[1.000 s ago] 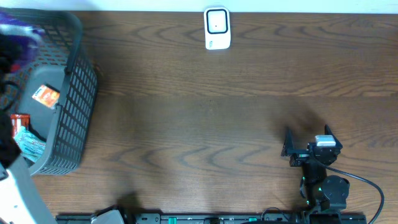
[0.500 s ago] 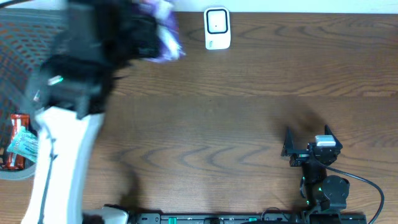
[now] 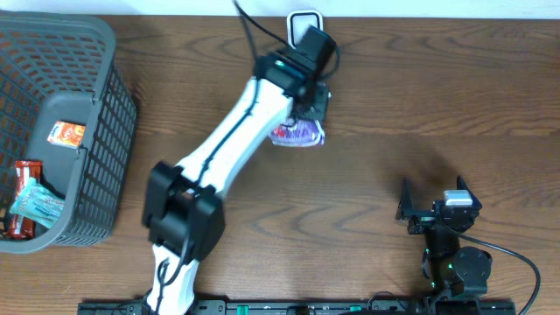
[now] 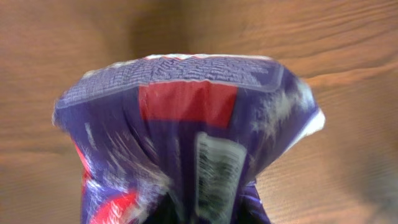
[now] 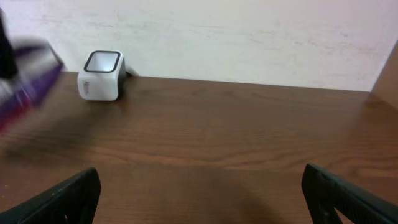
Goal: Scan the item barcode
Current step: 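Place the purple package on the table center and release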
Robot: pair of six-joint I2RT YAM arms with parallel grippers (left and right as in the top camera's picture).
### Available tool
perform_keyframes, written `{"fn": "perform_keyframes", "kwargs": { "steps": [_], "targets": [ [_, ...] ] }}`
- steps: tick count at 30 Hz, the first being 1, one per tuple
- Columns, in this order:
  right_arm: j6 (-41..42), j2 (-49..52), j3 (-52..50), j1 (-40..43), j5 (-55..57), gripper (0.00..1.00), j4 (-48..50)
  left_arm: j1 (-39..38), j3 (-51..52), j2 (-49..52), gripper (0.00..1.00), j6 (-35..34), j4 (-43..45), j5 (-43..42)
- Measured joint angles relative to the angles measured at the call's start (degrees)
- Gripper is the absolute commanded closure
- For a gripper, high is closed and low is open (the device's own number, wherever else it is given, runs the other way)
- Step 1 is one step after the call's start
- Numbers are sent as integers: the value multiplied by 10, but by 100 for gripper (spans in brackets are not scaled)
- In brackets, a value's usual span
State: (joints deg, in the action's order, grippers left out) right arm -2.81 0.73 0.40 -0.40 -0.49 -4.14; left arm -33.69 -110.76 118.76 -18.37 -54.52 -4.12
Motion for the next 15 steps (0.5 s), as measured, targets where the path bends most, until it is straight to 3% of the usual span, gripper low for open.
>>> {"fn": "perform_keyframes", "kwargs": {
  "steps": [3,10,15],
  "targets": [
    [0,0,0,0,0,1,0,-10,3,35,17,-18,6,0],
    [0,0,0,0,0,1,0,5,4,23,16,-37,12,0],
    [0,0,0,0,0,1,0,72,1,-71,16,-35,13,0]
  ]
}}
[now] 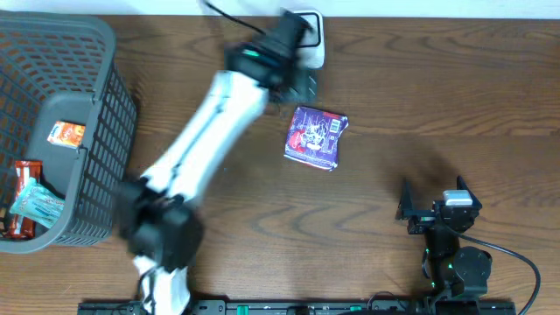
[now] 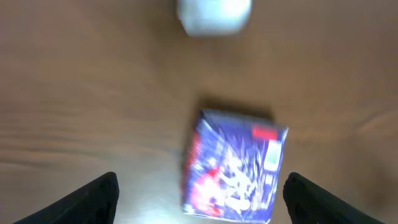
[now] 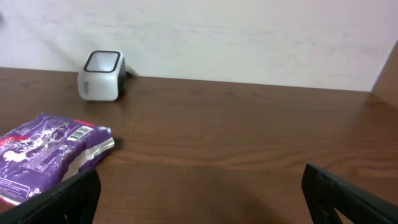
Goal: Scan the item barcode
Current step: 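Place the purple package on the table center and release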
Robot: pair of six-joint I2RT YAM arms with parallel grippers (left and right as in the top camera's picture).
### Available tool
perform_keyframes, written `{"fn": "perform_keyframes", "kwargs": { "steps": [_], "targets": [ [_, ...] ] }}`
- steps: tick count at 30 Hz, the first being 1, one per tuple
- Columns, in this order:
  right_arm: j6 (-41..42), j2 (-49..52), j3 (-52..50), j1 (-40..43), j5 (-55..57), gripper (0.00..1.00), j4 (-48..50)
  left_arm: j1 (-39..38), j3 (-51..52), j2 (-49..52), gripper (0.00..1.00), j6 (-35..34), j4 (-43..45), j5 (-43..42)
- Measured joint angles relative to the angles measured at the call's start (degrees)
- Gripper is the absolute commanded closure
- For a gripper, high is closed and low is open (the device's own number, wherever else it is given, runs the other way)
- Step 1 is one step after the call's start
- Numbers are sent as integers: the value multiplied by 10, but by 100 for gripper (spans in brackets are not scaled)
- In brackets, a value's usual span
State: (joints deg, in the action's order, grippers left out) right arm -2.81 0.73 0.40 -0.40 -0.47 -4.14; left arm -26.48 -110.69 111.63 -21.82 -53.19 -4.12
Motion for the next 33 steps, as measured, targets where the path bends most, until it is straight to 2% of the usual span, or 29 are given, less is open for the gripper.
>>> {"fn": "perform_keyframes", "kwargs": {
  "steps": [4,9,13,17,22,33],
  "targets": [
    [0,0,0,0,0,1,0,109,-18,-118,15,13,3,16],
    [0,0,0,0,0,1,0,312,-40,-226,16,21,-36,82],
    [0,0,0,0,0,1,0,457,-40,-238,16,22,-100,107],
    [0,0,0,0,0,1,0,551,2,-210,15,-21,-130,114],
    [0,0,0,0,0,1,0,606,72,-165,16,-65,-130,118],
    [0,0,0,0,0,1,0,611,116,-16,18,-82,-52,118]
  ]
}}
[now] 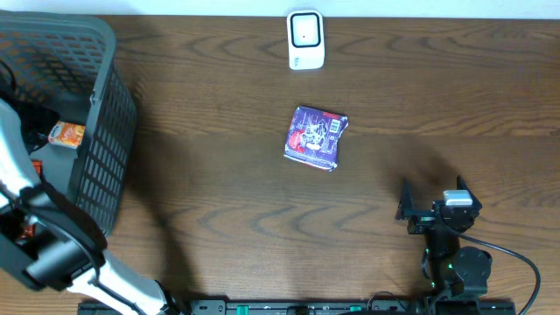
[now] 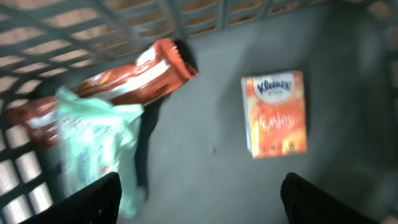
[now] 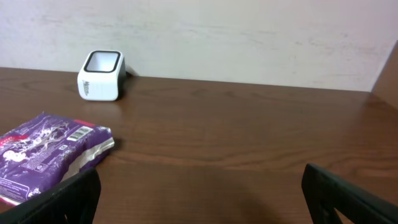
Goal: Scan the item barcode
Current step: 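Place the purple package on the table center and release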
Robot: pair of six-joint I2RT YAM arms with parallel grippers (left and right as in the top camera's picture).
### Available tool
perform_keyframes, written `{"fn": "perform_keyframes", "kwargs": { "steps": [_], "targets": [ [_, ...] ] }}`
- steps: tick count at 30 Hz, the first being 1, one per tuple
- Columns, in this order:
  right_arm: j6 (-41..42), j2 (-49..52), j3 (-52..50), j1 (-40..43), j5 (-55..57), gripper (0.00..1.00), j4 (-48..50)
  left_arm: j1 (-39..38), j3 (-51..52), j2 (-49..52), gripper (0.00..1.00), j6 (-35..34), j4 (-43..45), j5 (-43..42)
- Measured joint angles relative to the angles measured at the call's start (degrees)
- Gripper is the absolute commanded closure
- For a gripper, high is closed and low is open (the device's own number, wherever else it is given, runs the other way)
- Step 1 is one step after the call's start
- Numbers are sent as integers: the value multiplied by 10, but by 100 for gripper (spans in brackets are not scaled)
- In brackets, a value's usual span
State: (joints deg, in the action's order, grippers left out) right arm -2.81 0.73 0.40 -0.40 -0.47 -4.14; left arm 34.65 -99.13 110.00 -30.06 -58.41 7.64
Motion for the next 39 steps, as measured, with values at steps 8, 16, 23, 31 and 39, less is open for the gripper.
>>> {"fn": "perform_keyframes", "kwargs": {
  "steps": [8,16,23,31,39],
  "targets": [
    [0,0,0,0,0,1,0,0,1,105,19,3,83,-24],
    [0,0,0,0,0,1,0,0,1,153,42,34,160,-115],
    [0,0,0,0,0,1,0,-1,-1,154,93,76,165,-146],
    [0,0,0,0,0,1,0,2,-11,143,94,100,110,-150],
    [0,0,0,0,0,1,0,2,-7,-59,93,99,107,-155]
  ]
}}
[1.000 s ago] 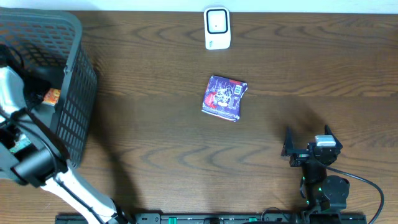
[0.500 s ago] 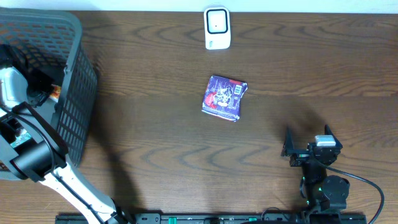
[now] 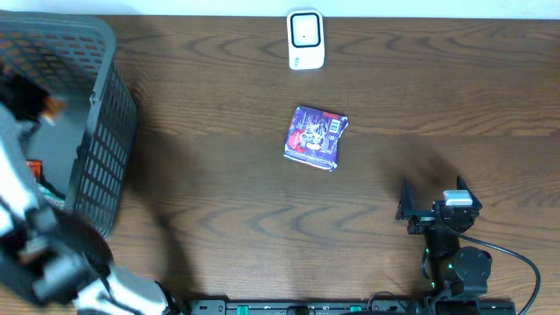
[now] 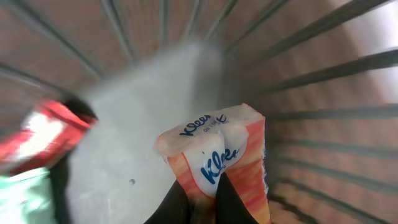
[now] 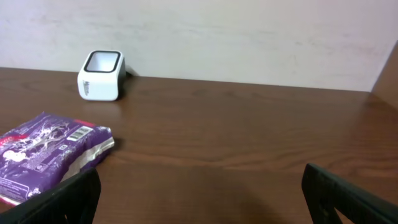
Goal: Scan the item barcode
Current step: 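Place the purple package on the table center and release, then grasp the orange Kleenex tissue pack from the basket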
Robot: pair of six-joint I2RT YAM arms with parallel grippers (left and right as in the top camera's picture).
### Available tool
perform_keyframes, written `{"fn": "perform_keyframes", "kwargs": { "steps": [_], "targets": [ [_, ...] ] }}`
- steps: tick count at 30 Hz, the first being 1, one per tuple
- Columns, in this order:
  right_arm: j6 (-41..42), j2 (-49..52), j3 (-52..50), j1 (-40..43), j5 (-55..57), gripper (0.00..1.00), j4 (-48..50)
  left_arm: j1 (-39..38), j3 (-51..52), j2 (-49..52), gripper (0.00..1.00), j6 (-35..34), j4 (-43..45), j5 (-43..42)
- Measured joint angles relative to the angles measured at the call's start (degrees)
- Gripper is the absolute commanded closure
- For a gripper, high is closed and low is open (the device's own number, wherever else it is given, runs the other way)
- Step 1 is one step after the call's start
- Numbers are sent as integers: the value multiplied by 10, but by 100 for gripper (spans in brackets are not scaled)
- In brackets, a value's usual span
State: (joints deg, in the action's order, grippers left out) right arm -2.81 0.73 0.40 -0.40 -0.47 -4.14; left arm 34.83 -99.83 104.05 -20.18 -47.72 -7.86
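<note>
My left gripper (image 4: pixel 200 194) is shut on an orange-and-white Kleenex tissue pack (image 4: pixel 217 158), held up inside the grey mesh basket (image 3: pixel 105 131). Overhead, the arm is blurred at the far left, and an orange corner of the pack (image 3: pixel 54 105) shows beside it. The white barcode scanner (image 3: pixel 305 39) stands at the table's back edge, also seen as the scanner (image 5: pixel 101 74) from the right wrist. My right gripper (image 5: pixel 202 199) rests open and empty near the front right.
A purple snack packet (image 3: pixel 315 137) lies flat on the table in front of the scanner. In the basket lie a red wrapper (image 4: pixel 40 140) and a mint-green packet (image 4: pixel 25 193). A white wall stands behind the table.
My left gripper was open above the tissue pack lying on the basket floor. Now it is shut on the pack, which is lifted and tilted off the floor. The right arm has not moved.
My left gripper held the purple packet near the scanner. Then the packet lay on the table with the gripper open above it. Later the arm was over the basket, open above the tissue pack, and now it grips that pack.
</note>
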Motion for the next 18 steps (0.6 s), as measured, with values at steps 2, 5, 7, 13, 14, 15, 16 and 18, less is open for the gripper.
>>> {"fn": "perform_keyframes", "kwargs": {
  "steps": [2,5,7,13,14,15,16,18],
  "targets": [
    [0,0,0,0,0,1,0,0,-4,-73,93,-11,3,-2],
    [0,0,0,0,0,1,0,-1,-14,-183,93,-38,2,-17],
    [0,0,0,0,0,1,0,-6,-16,-228,93,-47,1,-43],
    [0,0,0,0,0,1,0,-141,-16,-283,93,-48,12,-148],
    [0,0,0,0,0,1,0,-177,-16,-279,93,-38,12,-155],
    [0,0,0,0,0,1,0,-204,-15,-274,93,-30,12,-160],
    [0,0,0,0,0,1,0,-241,-13,-267,93,-18,12,-158],
    [0,0,0,0,0,1,0,-309,-7,-250,93,2,-5,-142]
  ]
}}
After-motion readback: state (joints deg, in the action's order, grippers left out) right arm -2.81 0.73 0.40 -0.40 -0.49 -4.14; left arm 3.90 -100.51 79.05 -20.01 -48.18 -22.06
